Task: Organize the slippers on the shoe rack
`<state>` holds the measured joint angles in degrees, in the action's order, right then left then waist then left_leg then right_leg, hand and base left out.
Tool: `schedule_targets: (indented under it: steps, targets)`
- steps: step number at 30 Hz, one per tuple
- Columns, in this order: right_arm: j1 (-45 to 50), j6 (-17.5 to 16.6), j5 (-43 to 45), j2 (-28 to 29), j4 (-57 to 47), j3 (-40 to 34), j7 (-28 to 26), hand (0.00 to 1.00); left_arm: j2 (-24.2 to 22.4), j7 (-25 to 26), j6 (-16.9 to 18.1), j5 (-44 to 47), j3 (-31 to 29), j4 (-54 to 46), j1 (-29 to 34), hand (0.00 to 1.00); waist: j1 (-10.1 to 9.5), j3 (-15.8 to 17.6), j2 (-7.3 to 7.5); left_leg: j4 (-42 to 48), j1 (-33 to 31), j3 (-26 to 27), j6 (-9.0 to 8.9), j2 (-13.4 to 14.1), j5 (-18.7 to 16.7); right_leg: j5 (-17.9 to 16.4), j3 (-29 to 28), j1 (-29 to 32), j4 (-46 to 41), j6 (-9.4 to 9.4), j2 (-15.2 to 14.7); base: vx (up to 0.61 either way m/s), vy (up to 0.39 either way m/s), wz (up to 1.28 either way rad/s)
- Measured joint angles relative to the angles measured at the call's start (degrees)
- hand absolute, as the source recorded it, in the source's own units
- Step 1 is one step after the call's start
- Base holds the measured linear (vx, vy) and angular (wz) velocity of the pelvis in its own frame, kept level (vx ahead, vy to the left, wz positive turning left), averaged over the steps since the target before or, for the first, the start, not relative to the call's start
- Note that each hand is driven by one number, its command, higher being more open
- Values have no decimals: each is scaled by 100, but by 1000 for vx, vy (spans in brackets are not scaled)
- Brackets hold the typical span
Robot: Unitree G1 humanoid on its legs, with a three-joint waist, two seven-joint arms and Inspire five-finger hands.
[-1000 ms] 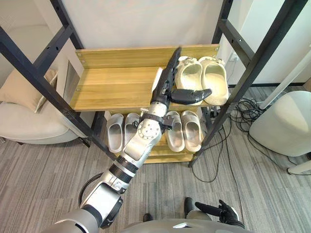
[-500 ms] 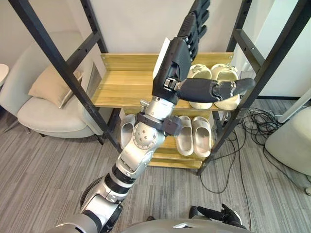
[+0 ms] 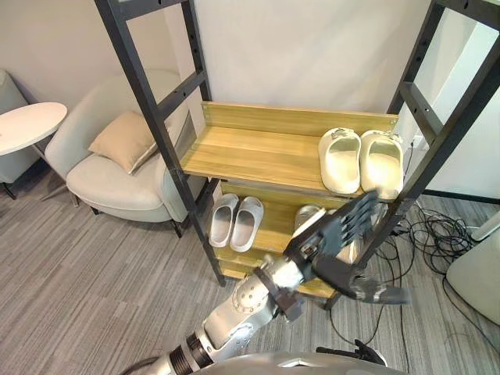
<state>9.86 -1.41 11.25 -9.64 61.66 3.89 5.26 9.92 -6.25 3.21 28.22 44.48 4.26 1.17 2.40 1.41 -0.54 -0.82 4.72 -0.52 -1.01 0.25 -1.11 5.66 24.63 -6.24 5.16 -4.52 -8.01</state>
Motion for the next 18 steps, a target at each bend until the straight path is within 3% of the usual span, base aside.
schedule_targets:
  steps: [2, 5, 9, 18]
  targets:
    - [-1, -1, 1, 23, -1, 0, 1, 100, 26, 35, -97, -148, -248, 522, 275, 100, -1, 29, 47, -9, -5, -22, -25, 31, 15, -18, 19, -2, 0, 16, 30, -9, -38, 7]
    - [-3, -2, 2, 88, -10, -2, 3, 100, 123, 140, -152, -570, -1073, 1411, 742, 100, -60, 104, 166, -31, 2, -28, -70, 114, 21, -39, 24, 0, 0, 42, 113, 6, -40, 0]
    - [-8, -8, 2, 184, -28, -52, 6, 100, 137, 486, -144, -1327, -2048, 2215, 878, 100, -84, 148, 292, -77, 21, 3, -97, 178, 24, -49, -12, 10, 0, 96, 183, 19, -13, -4]
    - [1, -10, 2, 296, -71, -333, 33, 100, -21, 1100, -118, -2221, -3402, 3729, 862, 100, -83, 201, 337, -127, 110, 145, -90, 181, 15, -58, -141, 10, 2, 103, 209, 15, 12, -8]
